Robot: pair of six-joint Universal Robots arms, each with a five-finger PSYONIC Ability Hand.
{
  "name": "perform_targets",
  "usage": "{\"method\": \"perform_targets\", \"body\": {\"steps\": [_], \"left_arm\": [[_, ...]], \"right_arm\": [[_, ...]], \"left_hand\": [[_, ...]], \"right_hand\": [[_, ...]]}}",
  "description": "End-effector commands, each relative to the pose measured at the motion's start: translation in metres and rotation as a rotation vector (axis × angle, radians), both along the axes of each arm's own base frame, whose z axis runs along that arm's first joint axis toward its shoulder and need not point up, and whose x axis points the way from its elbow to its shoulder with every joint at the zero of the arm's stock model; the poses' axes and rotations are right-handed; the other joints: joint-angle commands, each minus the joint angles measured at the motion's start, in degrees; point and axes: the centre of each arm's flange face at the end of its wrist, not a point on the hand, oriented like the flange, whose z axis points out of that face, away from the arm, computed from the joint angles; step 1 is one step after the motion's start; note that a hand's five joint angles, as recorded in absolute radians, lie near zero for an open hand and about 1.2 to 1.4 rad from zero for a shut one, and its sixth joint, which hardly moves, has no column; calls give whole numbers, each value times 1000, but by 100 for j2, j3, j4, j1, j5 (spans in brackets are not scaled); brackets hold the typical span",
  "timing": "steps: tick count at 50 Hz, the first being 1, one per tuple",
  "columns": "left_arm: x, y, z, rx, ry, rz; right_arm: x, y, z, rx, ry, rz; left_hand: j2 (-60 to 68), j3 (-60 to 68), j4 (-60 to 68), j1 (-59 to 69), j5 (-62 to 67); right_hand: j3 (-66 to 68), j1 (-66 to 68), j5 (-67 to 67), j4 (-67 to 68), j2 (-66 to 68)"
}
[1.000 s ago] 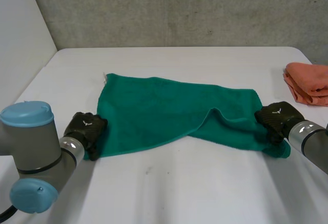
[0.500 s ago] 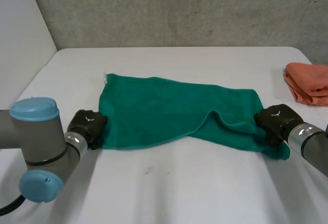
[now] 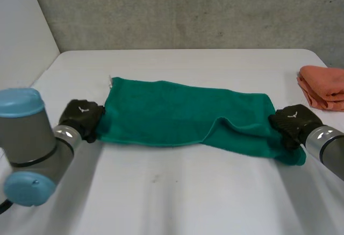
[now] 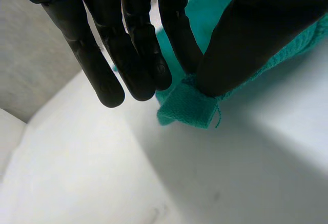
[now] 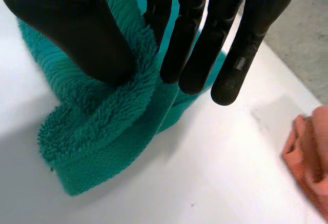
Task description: Fold the laundry.
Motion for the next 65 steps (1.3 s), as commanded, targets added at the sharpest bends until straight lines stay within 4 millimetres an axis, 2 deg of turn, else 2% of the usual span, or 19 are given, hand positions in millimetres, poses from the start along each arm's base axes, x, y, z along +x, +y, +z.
{"method": "perform_targets", "body": {"steps": [1, 6, 9, 13, 17, 21, 27, 32, 35, 39, 44, 46, 49, 52, 56, 60, 61, 64, 65], "left_arm": [[8, 28, 77, -179, 78, 2], [14, 44, 134, -327, 158, 8], [17, 52, 161, -398, 194, 10], [20, 54, 174, -432, 204, 16], [17, 47, 160, -384, 183, 15], [10, 22, 115, -248, 135, 18], [-2, -23, 65, -129, 94, 30], [-12, -65, 65, -188, 111, 33], [-17, -105, 96, -386, 171, 46], [-19, -128, 153, -675, 256, 60], [-19, -126, 217, -962, 358, 63], [-19, -118, 240, -1053, 396, 68], [-14, -116, 250, -1087, 415, 84], [-14, -116, 244, -1068, 412, 90], [-10, -116, 211, -967, 370, 92], [-5, -111, 166, -829, 317, 92], [-2, -109, 143, -754, 289, 97], [4, -103, 108, -632, 251, 109], [7, -97, 88, -555, 227, 117]], "right_arm": [[-1, 7, 65, -170, -20, -2], [1, 20, 131, -332, -59, 23], [2, 24, 156, -367, -81, 39], [2, 27, 169, -338, -80, 49], [-5, 19, 163, -254, -58, 27], [-4, 0, 133, -137, -14, 37], [-2, -28, 114, -116, 0, 28], [23, -70, 107, -246, -113, 7], [32, -84, 118, -355, -175, -12], [44, -111, 158, -655, -310, -30], [55, -120, 212, -976, -516, 15], [55, -120, 223, -1034, -568, 22], [55, -120, 231, -1062, -623, 28], [56, -121, 226, -1040, -632, 29], [61, -121, 204, -967, -613, 47], [63, -118, 165, -814, -550, 91], [64, -117, 156, -776, -540, 103], [68, -108, 117, -622, -490, 149], [68, -105, 106, -580, -472, 160]], "left_hand": [[1161, 1195, 1144, 1472, 1423], [1161, 1195, 1144, 1472, 1423], [1161, 1195, 1144, 1472, 1423], [1161, 1195, 1144, 1472, 1423], [1161, 1195, 1144, 1472, 1423], [1161, 1195, 1144, 1472, 1423], [1161, 1195, 1144, 1472, 1423], [1161, 1195, 1144, 1472, 1423], [1161, 1195, 1144, 1472, 1423], [1161, 1195, 1144, 1472, 1423], [1161, 1195, 1144, 1472, 1423], [1161, 1195, 1144, 1472, 1423], [1161, 1195, 1144, 1472, 1423], [1161, 1195, 1144, 1472, 1423], [1161, 1195, 1144, 1472, 1423], [1161, 1195, 1144, 1472, 1423], [1161, 1195, 1144, 1472, 1423], [1161, 1195, 1144, 1472, 1423], [1161, 1195, 1144, 1472, 1423]], "right_hand": [[1243, 2404, 1315, 1186, 1272], [1243, 2404, 1315, 1186, 1272], [1243, 2404, 1315, 1186, 1272], [1243, 2404, 1315, 1186, 1272], [1243, 2404, 1315, 1186, 1272], [1243, 2404, 1315, 1186, 1272], [1243, 2404, 1315, 1186, 1272], [1243, 2404, 1315, 1186, 1272], [1243, 2404, 1315, 1186, 1272], [1243, 2404, 1315, 1186, 1272], [1243, 2404, 1315, 1186, 1272], [1243, 2404, 1315, 1186, 1272], [1243, 2404, 1315, 1186, 1272], [1243, 2404, 1315, 1186, 1272], [1243, 2404, 1315, 1186, 1272], [1243, 2404, 1315, 1186, 1272], [1243, 2404, 1315, 1186, 1272], [1243, 2404, 1315, 1186, 1272], [1243, 2404, 1315, 1186, 1272]]}}
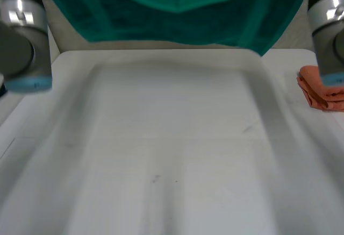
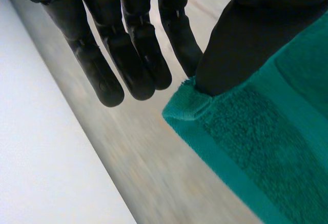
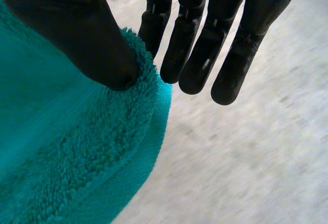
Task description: Fold the laundry.
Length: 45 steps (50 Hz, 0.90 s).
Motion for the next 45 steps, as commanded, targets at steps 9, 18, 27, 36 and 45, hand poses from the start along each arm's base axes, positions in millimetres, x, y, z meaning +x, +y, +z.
{"method": "perform_targets", "body": {"steps": [9, 18, 27, 36, 45], "left_arm": [[27, 63, -174, 696, -186, -30], [30, 104, -167, 766, -212, -95], [31, 106, -153, 728, -205, -91], [30, 106, -151, 721, -203, -94], [28, 108, -151, 720, -205, -102]], "right_arm": [[-36, 54, -180, 498, 573, 155], [-67, 94, -200, 600, 794, 147], [-80, 105, -182, 707, 702, 114], [-82, 106, -153, 820, 528, 27], [-51, 107, -137, 815, 580, 44]], "left_hand": [[1139, 1164, 1117, 1472, 1423], [1139, 1164, 1117, 1472, 1423], [1139, 1164, 1117, 1472, 1423], [1139, 1164, 1117, 1472, 1423], [1139, 1164, 1117, 1472, 1423]], "right_hand": [[1243, 2404, 1315, 1184, 1263], [383, 1544, 455, 324, 403], [-5377, -4216, -5305, -5436, -5357], [-5396, -4235, -5324, -5455, -5376], [-4336, -3175, -4264, -4395, -4315]]}}
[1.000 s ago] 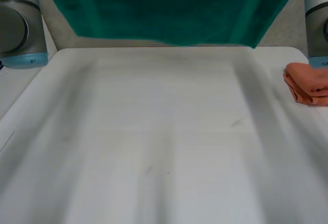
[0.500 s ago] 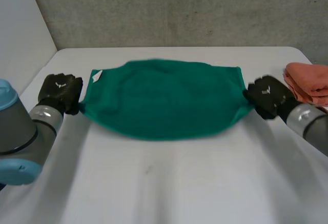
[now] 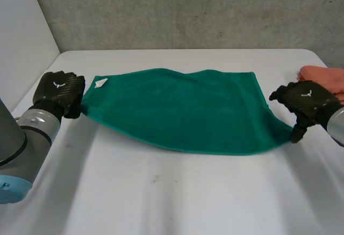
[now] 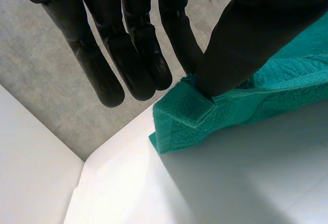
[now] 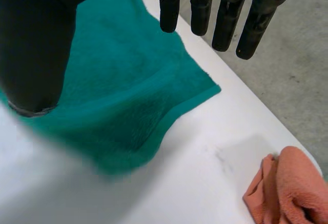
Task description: Fold the laundry.
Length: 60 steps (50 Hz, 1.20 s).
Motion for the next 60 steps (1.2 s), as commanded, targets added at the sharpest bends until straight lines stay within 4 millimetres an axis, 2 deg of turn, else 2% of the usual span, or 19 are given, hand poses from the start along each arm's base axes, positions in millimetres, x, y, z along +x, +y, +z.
{"method": "perform_targets", "body": {"steps": [1, 5, 8, 12, 18, 23, 26, 27, 29, 34, 40, 44, 47, 50, 54, 57, 60], "left_arm": [[-1, 1, -1, 2, 1, -5], [0, 0, 0, 0, 0, -1], [0, -2, 1, -2, 2, 3], [0, 1, 7, -5, 3, 1], [0, 4, 28, -31, 41, 0], [-3, 9, 61, -62, 126, -11], [-10, 16, 80, -83, 164, -36], [-11, 17, 85, -90, 172, -43], [-16, 23, 97, -106, 191, -64], [-27, 31, 111, -127, 208, -103], [-35, 37, 124, -136, 239, -129], [-37, 39, 130, -141, 260, -140], [-38, 40, 134, -150, 272, -143], [-38, 42, 137, -153, 285, -147], [-38, 44, 140, -153, 301, -148], [-36, 47, 144, -155, 319, -148], [-34, 47, 146, -158, 324, -144]], "right_arm": [[28, 2, 6, 18, 43, 39], [40, 6, -10, 50, 113, 79], [35, 9, -15, 58, 152, 73], [34, 21, -33, 123, 123, 59], [28, 27, -50, 195, -15, -25], [30, 32, -51, 263, -174, -92], [42, 42, -44, 291, -282, -104], [54, 51, -43, 319, -339, -90], [65, 59, -42, 340, -390, -82], [99, 84, -29, 326, -556, -32], [124, 98, -29, 265, -612, -42], [151, 106, -37, 226, -615, -36], [159, 105, -43, 214, -613, -55], [166, 96, -59, 203, -595, -114], [171, 84, -70, 185, -586, -152], [172, 78, -79, 187, -576, -173], [167, 72, -81, 173, -569, -195]], "left_hand": [[1139, 1162, 1116, 1472, 1423], [1139, 1162, 1116, 1472, 1423], [1139, 1162, 1116, 1472, 1423], [1139, 1162, 1116, 1472, 1423], [1139, 1162, 1116, 1472, 1423], [1139, 1162, 1116, 1472, 1423], [1139, 1162, 1116, 1472, 1423], [1139, 1162, 1116, 1472, 1423], [1139, 1162, 1116, 1472, 1423], [1139, 1162, 1116, 1472, 1423], [1139, 1162, 1116, 1472, 1423], [1139, 1162, 1116, 1472, 1423], [1139, 1162, 1116, 1472, 1423], [1139, 1162, 1116, 1472, 1423], [1139, 1162, 1116, 1472, 1423], [1139, 1162, 1116, 1472, 1423], [1139, 1162, 1116, 1472, 1423]], "right_hand": [[699, 974, 695, 728, 715], [834, 1109, 830, 863, 850], [951, 1226, 947, 980, 967], [1355, 1630, 1351, 1384, 1371], [1423, 1698, 1419, 1452, 1439], [1222, 1497, 1218, 1251, 1238], [684, 960, 680, 713, 700], [333, 608, 329, 362, 349], [-5, 270, -10, 23, 11], [-592, -317, -597, -563, -576], [-739, -464, -743, -710, -723], [-739, -464, -743, -710, -723], [-739, -464, -743, -710, -723], [-739, -464, -743, -710, -723], [-739, -464, -743, -710, -723], [-739, -464, -743, -710, -723], [-295, -20, -300, -266, -279]]}}
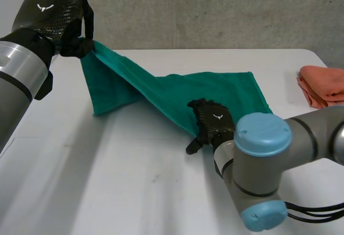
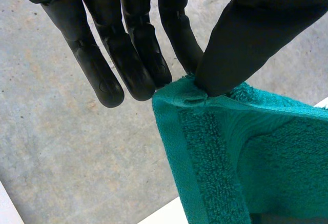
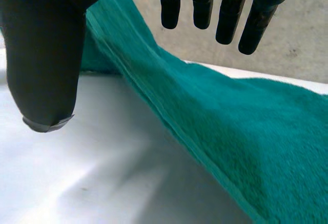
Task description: Fold the laundry.
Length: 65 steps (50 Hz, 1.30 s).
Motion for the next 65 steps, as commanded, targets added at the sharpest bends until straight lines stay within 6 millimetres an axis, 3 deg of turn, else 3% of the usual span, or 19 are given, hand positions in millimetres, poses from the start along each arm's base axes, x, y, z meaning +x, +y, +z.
{"method": "perform_targets", "body": {"steps": [1, 3, 4, 6, 7, 13, 16, 20, 23, 29, 34, 35, 37, 38, 41, 47, 51, 56, 65], "left_arm": [[4, 3, 6, -6, 25, 5], [7, 2, 8, -11, 27, 14], [8, 1, 8, -12, 29, 18], [11, -2, 8, -10, 28, 32], [12, -3, 7, -9, 28, 37], [23, -11, 3, 4, 24, 75], [28, -15, -2, 20, 20, 93], [30, -16, -9, 40, 12, 99], [31, -16, -16, 59, 5, 100], [36, -17, -34, 116, -24, 117], [38, -14, -65, 204, -65, 117], [38, -14, -72, 224, -78, 117], [32, -12, -93, 283, -128, 96], [30, -11, -101, 302, -147, 91], [17, 1, -129, 372, -212, 43], [13, 19, -160, 435, -250, 49], [12, 29, -170, 452, -265, 52], [-5, 44, -185, 481, -277, -28], [-36, 26, -199, 423, -220, -74]], "right_arm": [[-5, -20, -14, -2, 28, -66], [-16, -32, -14, -2, 36, -111], [-37, -50, -15, 5, 55, -174], [-56, -64, -13, 5, 70, -223], [-77, -78, -9, -6, 95, -270], [-140, -111, -12, -15, 231, -320], [-163, -121, -16, -14, 288, -288], [-180, -129, -18, -28, 327, -225], [-183, -129, -13, -37, 347, -189], [-192, -112, 29, -24, 454, -72], [-195, -94, 32, 62, 475, 58], [-194, -91, 30, 80, 470, 74], [-195, -89, 28, 88, 464, 68], [-195, -89, 27, 90, 463, 65], [-193, -85, 23, 94, 453, 56], [-190, -76, 18, 94, 375, 1], [-183, -68, 15, 83, 371, 17], [-177, -66, 12, 56, 372, 31], [-176, -63, 7, 53, 372, 32]], "left_hand": [[1139, 1162, 1116, 1472, 1423], [1139, 1162, 1116, 1472, 1423], [1139, 1162, 1116, 1472, 1423], [1139, 1162, 1116, 1472, 1423], [1139, 1162, 1116, 1472, 1423], [1139, 1162, 1116, 1472, 1423], [1139, 1162, 1116, 1472, 1423], [1139, 1162, 1116, 1472, 1423], [1139, 1162, 1116, 1472, 1423], [1139, 1162, 1116, 1472, 1423], [1139, 1162, 1116, 1472, 1423], [1139, 1162, 1116, 1472, 1423], [-2121, -2098, -2144, -1788, -1837], [-3521, -3498, -3544, -3188, -3237], [-5598, -5575, -5621, -5265, -5314], [-4984, -4960, -5006, -4650, -4699], [-3386, -3362, -3408, -3052, -3102], [-3836, -3813, -3859, -3503, -3552], [-4443, -4420, -4466, -4110, -4159]], "right_hand": [[248, 304, 116, 126, 207], [467, 522, 334, 344, 425], [667, 723, 534, 545, 626], [970, 1026, 838, 848, 929], [1122, 1177, 989, 1000, 1081], [2215, 2271, 2082, 2093, 2174], [3290, 3345, 3157, 3167, 3248], [6759, 6815, 6626, 6637, 6718], [6769, 6825, 6637, 6647, 6728], [6769, 6825, 6637, 6647, 6728], [6769, 6825, 6637, 6647, 6728], [4860, 4916, 4727, 4738, 4819], [2201, 2256, 2068, 2079, 2160], [1484, 1539, 1351, 1362, 1443], [267, 323, 134, 145, 226], [30, 86, -103, -92, -11], [30, 86, -103, -92, -11], [64, 119, -69, -58, 23], [81, 136, -52, -41, 40]]}}
